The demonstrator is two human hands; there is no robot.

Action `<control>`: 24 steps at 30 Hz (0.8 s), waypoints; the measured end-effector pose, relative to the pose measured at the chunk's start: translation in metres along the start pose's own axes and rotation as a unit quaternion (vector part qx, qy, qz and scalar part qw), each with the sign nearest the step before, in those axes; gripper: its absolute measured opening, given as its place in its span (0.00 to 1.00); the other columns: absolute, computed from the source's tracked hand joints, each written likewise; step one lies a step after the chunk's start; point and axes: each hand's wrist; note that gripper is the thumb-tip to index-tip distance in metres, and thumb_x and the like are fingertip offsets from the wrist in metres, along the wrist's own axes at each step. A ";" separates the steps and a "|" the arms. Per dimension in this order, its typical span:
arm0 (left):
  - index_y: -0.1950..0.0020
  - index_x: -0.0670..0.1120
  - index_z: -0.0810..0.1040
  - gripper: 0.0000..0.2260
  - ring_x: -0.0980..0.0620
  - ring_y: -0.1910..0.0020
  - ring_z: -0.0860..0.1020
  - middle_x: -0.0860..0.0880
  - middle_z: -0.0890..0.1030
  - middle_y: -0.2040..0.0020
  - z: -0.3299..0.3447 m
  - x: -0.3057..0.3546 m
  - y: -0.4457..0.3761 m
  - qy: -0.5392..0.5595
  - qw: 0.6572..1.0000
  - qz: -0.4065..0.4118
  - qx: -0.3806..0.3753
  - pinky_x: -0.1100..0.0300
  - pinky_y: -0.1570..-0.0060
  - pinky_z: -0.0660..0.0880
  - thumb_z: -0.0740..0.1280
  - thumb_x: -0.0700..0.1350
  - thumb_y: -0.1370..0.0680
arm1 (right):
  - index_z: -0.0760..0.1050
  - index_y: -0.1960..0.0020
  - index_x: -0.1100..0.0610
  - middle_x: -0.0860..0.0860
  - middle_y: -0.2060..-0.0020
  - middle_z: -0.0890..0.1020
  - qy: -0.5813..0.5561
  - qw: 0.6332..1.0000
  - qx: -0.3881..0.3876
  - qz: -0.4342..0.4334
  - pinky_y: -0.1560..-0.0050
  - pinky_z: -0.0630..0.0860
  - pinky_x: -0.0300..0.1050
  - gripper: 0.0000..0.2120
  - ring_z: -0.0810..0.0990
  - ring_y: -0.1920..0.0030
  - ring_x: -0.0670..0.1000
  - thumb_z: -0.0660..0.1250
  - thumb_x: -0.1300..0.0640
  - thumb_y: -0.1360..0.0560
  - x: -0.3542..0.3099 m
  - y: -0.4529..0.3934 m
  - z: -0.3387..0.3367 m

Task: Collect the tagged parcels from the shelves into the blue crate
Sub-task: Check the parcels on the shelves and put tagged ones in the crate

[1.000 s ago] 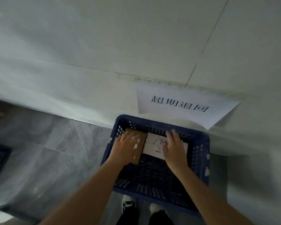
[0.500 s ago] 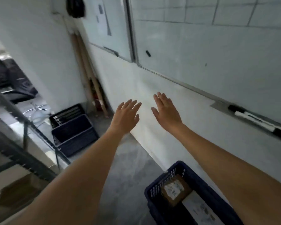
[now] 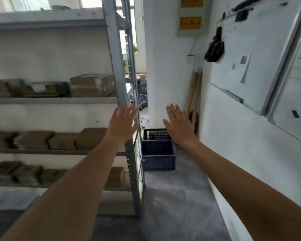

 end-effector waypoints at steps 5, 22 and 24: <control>0.22 0.48 0.55 0.25 0.48 0.22 0.50 0.48 0.55 0.21 0.008 -0.106 0.033 -0.023 0.997 -0.067 -0.023 0.47 0.24 0.46 0.53 0.54 0.18 | 0.46 0.21 0.59 0.55 0.21 0.48 -0.005 0.997 -0.019 -0.078 0.23 0.45 0.54 0.28 0.44 0.21 0.55 0.48 0.48 0.16 -0.098 -0.052 0.031; 0.21 0.47 0.50 0.27 0.47 0.22 0.49 0.47 0.52 0.21 0.054 -0.330 0.076 -0.077 0.975 -0.196 -0.068 0.47 0.24 0.45 0.49 0.56 0.18 | 0.46 0.21 0.57 0.54 0.21 0.50 -0.025 0.980 -0.070 -0.187 0.22 0.46 0.53 0.29 0.47 0.21 0.55 0.49 0.46 0.17 -0.309 -0.188 0.155; 0.21 0.47 0.49 0.27 0.47 0.22 0.48 0.47 0.52 0.21 0.067 -0.353 0.072 -0.082 0.972 -0.210 -0.073 0.47 0.24 0.45 0.49 0.56 0.18 | 0.45 0.21 0.57 0.54 0.21 0.49 -0.030 0.975 -0.076 -0.205 0.22 0.46 0.52 0.29 0.47 0.21 0.55 0.49 0.46 0.16 -0.327 -0.209 0.172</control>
Point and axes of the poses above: each hand's wrist, its own y-axis away from the middle knuckle, its own z-axis out of the palm, x = y × z
